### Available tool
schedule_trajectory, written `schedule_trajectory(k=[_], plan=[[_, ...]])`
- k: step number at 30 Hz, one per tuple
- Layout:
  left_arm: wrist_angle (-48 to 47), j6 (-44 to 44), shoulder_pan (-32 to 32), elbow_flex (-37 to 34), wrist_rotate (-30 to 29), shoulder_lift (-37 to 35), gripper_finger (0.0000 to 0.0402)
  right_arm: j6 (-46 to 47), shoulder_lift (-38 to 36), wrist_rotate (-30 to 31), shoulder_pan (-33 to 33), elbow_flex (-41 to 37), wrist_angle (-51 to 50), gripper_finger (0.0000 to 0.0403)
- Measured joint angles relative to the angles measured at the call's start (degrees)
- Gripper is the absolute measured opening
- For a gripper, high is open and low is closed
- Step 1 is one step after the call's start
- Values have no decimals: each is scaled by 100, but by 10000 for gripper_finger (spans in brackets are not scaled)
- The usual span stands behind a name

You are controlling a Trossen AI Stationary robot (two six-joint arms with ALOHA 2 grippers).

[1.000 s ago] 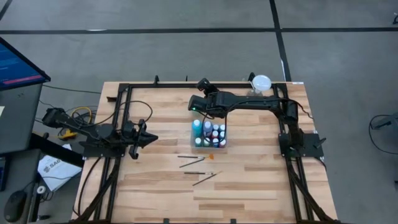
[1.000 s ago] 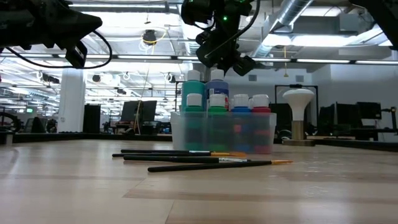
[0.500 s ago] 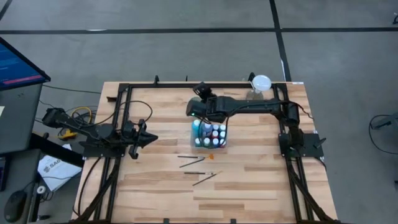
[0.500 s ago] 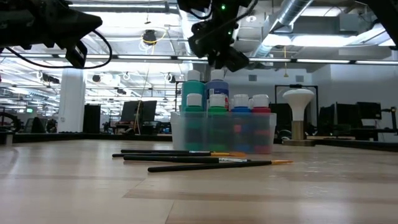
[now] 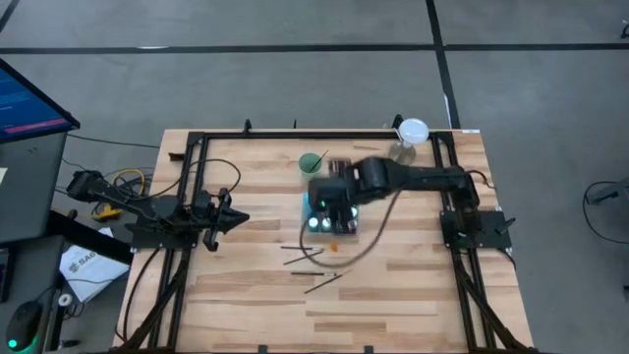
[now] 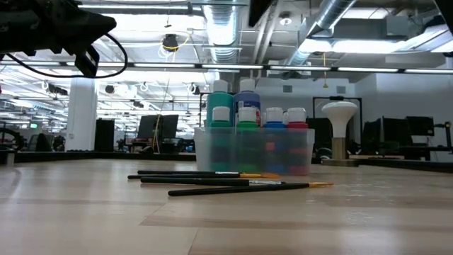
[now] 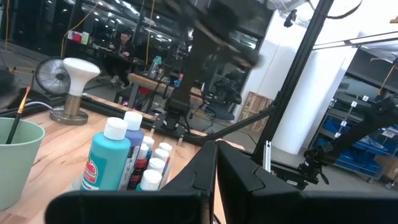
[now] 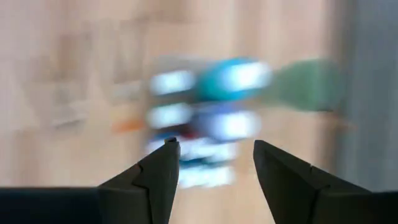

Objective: Pick & Place Paint Supplies
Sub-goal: Put the black brush into the green cup

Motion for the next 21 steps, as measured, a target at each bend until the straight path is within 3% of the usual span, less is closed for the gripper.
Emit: schedule_trajectory(k=[2,4,11,21], plan=[[0,-2,0,0,0,1,8,180,4,-779,269,-8,-250,199],[0,-1,0,0,0,-1,8,189,10,-1181,587,-112,-219,197],[3,0,0,0,0,16,8,127,1,-1290,1457,-1103,77,191],[46,0,0,0,0,25,8,435,-1005,-1553,1579,-4399,2844,186]])
